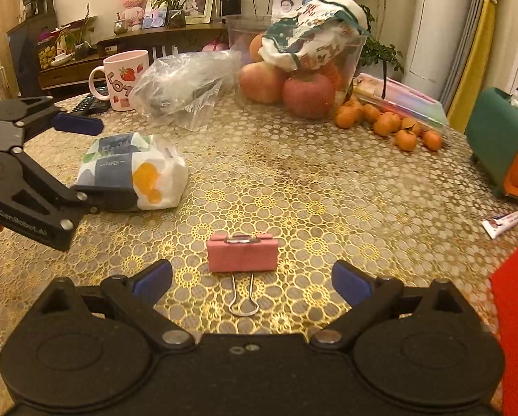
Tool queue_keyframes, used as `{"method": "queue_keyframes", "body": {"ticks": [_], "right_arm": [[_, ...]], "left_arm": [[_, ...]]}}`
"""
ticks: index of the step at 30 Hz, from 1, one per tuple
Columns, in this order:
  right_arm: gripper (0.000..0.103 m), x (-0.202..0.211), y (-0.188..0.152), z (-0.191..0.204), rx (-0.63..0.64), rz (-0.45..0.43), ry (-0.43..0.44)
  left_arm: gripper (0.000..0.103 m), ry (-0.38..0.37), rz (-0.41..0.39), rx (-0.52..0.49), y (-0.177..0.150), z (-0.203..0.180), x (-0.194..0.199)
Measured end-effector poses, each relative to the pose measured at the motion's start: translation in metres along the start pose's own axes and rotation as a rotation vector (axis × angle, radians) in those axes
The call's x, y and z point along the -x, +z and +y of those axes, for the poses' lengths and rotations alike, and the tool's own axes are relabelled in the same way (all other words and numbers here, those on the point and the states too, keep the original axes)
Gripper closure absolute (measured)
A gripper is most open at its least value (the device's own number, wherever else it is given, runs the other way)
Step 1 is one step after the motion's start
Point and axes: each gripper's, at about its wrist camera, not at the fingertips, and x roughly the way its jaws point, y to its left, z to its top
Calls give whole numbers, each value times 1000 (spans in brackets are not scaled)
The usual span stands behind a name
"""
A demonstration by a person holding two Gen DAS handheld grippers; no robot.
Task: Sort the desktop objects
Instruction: 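Grasp the white-and-blue tissue pack with the left tool while the right tool grasps the pink binder clip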
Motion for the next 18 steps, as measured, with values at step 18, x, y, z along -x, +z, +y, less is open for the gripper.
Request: {"method": "queue_keyframes", "body": {"ticks": [18], "right_arm": [[12, -34, 5, 0, 20, 20, 6]], "left_arm": [[0, -47, 29, -4, -7, 16, -38]]}}
